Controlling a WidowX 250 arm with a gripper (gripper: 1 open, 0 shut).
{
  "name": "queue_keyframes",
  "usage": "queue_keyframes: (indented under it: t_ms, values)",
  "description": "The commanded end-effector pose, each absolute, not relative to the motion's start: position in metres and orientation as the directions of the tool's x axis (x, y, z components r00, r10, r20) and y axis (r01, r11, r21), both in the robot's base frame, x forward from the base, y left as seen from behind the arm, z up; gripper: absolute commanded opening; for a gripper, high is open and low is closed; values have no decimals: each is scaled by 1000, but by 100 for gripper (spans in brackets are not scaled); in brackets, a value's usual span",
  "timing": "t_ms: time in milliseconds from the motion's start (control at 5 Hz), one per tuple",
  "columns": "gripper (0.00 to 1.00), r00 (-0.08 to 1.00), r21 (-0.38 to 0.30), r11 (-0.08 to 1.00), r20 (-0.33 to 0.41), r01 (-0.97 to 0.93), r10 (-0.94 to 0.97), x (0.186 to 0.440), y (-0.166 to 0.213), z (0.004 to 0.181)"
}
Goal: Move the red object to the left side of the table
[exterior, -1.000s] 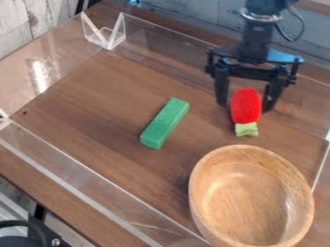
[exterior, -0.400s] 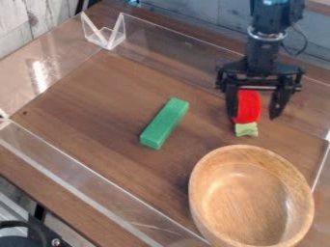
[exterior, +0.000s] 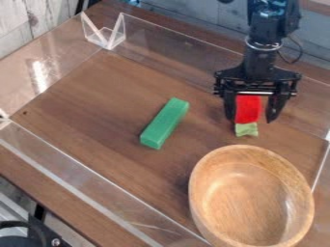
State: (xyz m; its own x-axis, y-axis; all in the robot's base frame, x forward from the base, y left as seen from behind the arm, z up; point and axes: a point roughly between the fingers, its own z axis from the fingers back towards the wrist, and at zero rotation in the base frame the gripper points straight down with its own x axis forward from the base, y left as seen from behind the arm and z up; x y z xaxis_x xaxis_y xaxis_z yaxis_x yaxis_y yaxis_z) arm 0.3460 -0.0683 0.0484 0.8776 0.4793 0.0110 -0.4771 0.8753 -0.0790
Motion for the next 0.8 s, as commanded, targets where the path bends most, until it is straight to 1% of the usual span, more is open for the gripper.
queue_keyframes:
  t_ms: [0,400,600]
  values:
    - [100,877,-90,878,67,-469,475,355,-60,58]
    - [100,858,-73,863,94,-500,505,354,-56,55]
    - [100,875,-77,880,101,-468,474,357,-53,56]
